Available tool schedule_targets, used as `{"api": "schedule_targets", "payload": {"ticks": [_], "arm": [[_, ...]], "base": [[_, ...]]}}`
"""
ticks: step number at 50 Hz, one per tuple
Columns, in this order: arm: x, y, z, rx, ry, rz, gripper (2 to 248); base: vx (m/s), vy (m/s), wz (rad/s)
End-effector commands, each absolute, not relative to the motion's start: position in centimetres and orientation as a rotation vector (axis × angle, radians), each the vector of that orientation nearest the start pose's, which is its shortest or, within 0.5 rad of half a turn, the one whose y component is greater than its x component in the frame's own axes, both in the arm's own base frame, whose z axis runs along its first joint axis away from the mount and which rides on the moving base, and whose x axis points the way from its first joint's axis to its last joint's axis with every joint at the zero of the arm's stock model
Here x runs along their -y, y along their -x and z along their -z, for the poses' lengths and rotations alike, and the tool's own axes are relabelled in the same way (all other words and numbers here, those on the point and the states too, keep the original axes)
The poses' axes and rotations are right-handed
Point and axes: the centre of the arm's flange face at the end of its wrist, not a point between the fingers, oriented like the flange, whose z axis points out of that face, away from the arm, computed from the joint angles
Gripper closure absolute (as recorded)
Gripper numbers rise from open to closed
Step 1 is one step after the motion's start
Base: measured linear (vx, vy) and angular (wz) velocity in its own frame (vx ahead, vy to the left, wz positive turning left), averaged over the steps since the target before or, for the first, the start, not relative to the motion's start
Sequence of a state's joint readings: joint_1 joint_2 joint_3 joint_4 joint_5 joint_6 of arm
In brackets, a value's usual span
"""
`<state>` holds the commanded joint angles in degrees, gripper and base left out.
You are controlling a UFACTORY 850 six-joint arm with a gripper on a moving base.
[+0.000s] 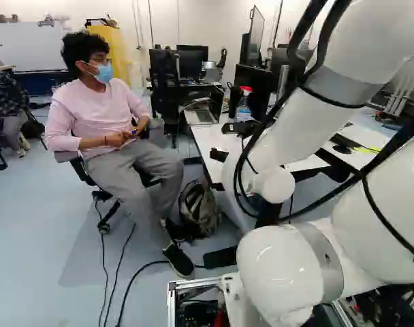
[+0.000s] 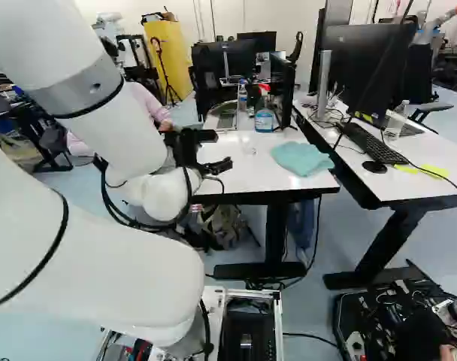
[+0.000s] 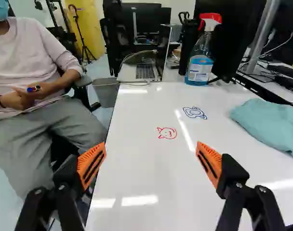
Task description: Clean the table with the green towel
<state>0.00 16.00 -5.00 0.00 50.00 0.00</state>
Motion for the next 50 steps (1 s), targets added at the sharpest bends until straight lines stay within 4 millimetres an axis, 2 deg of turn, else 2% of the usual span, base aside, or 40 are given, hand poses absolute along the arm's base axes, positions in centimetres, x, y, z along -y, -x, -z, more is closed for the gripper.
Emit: {"api": "schedule_targets", "payload": {"ticks": [12, 35, 50], "arm": [[1.1, -28.3, -36.7, -0.049, 2.581, 1.829, 3], [3.6, -29.5, -36.9, -0.158, 2.621, 1.849, 3], [5.4, -30.0, -38.1, -0.236, 2.616, 1.910, 3]], "base": [[0.000, 0.000, 0.000], [0.000, 0.000, 0.000], [0.000, 0.000, 0.000]]}}
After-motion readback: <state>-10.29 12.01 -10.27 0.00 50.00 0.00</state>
